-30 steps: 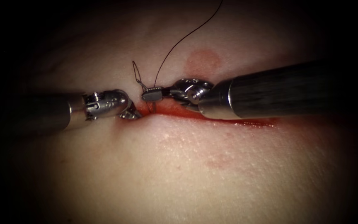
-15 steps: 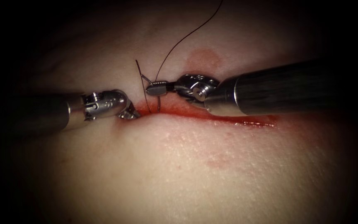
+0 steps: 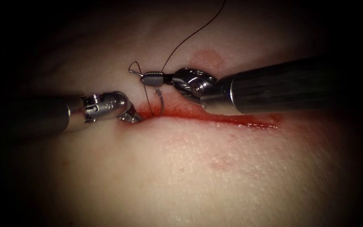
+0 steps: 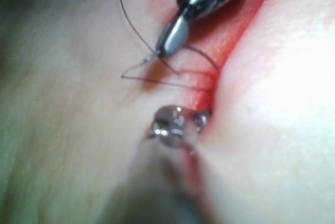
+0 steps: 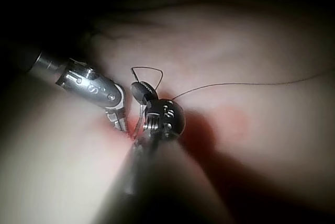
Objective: Wound Closure
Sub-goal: Hand the needle back to the left gripper to reposition.
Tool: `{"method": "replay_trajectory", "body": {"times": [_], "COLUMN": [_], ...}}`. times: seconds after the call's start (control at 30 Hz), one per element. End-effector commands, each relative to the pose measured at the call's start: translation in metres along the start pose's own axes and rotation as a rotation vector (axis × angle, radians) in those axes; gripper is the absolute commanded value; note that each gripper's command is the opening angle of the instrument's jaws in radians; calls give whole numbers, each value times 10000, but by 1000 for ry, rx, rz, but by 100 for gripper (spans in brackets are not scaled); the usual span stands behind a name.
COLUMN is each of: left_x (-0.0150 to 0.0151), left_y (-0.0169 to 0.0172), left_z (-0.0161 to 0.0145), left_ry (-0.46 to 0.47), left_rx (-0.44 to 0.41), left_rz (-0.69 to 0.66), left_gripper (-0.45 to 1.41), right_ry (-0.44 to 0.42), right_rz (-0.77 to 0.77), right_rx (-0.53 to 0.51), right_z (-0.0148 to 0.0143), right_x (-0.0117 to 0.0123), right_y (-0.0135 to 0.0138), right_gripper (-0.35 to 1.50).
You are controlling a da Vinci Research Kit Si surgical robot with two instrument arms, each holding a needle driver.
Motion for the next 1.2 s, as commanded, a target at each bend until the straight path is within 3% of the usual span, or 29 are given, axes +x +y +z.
{"method": "replay_trajectory", "body": {"times": [0.03, 0.17, 0.4, 0.67, 0.87, 0.97, 1.2], "left_x": [-2, -2, -1, -1, -1, -2, -3], "left_y": [-6, -6, -6, -6, -5, -3, -2], "left_z": [7, 6, 6, 5, 7, 7, 6], "left_ry": [1, 1, 2, 2, 1, 0, 3], "left_rx": [-2, -2, 0, 3, 5, 5, 4], "left_rz": [1, 1, 1, 0, -1, 0, 1], "left_gripper": [-35, -35, -35, -35, -35, -35, -35], "right_ry": [-2, 29, 23, -37, 10, 65, 95], "right_rz": [21, 82, 122, -229, -264, -248, -227], "right_rx": [5, 24, 18, -206, -288, -293, -234], "right_z": [9, 10, 6, -10, -13, -17, -33], "right_x": [-10, -22, -15, 19, 29, 41, 59], "right_y": [1, 1, -4, 0, 7, 8, 0], "right_gripper": [-35, -35, -35, -35, -35, -35, -35]}}
